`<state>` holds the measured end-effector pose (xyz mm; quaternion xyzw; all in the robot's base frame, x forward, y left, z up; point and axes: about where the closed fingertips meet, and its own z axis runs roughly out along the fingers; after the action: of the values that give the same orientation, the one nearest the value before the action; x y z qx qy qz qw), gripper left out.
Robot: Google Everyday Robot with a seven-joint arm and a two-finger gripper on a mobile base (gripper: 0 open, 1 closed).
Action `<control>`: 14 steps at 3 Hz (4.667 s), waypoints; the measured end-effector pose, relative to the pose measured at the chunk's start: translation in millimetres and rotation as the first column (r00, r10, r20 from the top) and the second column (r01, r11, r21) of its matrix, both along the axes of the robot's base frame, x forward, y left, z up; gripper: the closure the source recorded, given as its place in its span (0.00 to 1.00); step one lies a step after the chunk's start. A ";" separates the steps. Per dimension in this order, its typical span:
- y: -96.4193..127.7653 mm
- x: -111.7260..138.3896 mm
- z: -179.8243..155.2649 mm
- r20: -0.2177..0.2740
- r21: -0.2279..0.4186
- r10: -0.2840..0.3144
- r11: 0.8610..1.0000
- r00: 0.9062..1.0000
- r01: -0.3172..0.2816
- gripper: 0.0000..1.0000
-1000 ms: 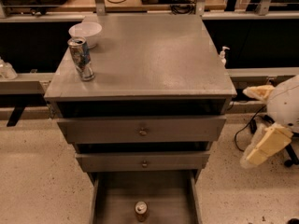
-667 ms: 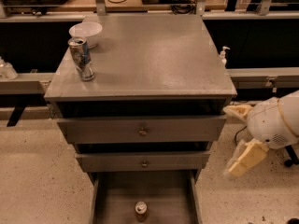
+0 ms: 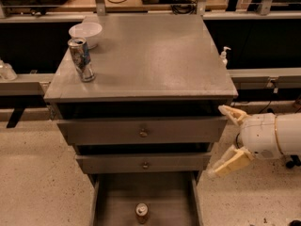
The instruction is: Pick orange can from bottom drawer and place on counter
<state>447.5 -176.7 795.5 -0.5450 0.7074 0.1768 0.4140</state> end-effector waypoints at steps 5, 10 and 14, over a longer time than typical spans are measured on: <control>103.6 20.4 -151.0 0.105 0.124 0.062 0.989 0.993 -0.075 0.00; 166.0 -9.6 -422.9 -0.011 0.194 0.106 0.976 0.994 -0.102 0.00; 158.3 41.2 -533.8 0.016 0.187 0.063 0.980 0.998 -0.065 0.00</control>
Offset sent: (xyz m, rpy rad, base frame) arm 0.0581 0.0992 -0.1708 0.1825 -0.2768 -0.1143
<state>488.7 -18.4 261.7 -0.5269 0.6674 0.2532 0.4614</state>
